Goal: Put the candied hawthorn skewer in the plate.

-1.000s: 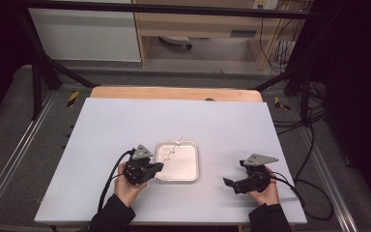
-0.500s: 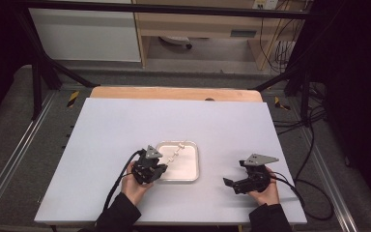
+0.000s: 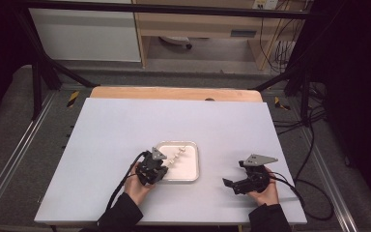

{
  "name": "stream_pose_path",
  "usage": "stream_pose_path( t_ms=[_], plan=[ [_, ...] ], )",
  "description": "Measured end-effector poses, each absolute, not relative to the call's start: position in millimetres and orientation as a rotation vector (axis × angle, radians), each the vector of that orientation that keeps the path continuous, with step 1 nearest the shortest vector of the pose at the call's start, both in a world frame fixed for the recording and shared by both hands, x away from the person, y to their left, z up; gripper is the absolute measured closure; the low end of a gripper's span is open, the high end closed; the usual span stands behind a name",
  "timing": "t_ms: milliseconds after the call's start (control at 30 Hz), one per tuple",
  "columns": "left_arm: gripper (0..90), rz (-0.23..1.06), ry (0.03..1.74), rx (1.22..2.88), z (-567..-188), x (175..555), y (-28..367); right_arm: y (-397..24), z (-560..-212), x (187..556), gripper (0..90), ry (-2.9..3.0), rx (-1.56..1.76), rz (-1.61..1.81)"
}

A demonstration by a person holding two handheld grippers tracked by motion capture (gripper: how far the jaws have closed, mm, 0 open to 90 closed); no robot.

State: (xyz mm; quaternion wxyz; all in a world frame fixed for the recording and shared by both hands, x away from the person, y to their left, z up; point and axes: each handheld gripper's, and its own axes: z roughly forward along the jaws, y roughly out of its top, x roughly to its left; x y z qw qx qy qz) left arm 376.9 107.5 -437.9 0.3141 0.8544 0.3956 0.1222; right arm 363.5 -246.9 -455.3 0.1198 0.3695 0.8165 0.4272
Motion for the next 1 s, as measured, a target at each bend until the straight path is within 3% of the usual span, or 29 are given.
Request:
stream_pose_path(
  t_ms=[300, 767, 1000],
  plan=[
    [81.4, 0.327, 1.021, 2.241, -436.8, 375.3, 108.3, -247.0, -454.9, 362.9, 0.6, 2.386, 1.079, 1.251],
    [41.2, 0.301, 0.906, 2.241, -422.8, 369.5, 130.1, -247.6, -453.8, 363.1, 0.6, 2.378, 1.085, 1.263],
    [26.7, 0.324, 0.918, 2.247, -421.2, 368.0, 147.7, -247.7, -453.9, 363.1, 0.6, 2.379, 1.086, 1.260]
  ],
)
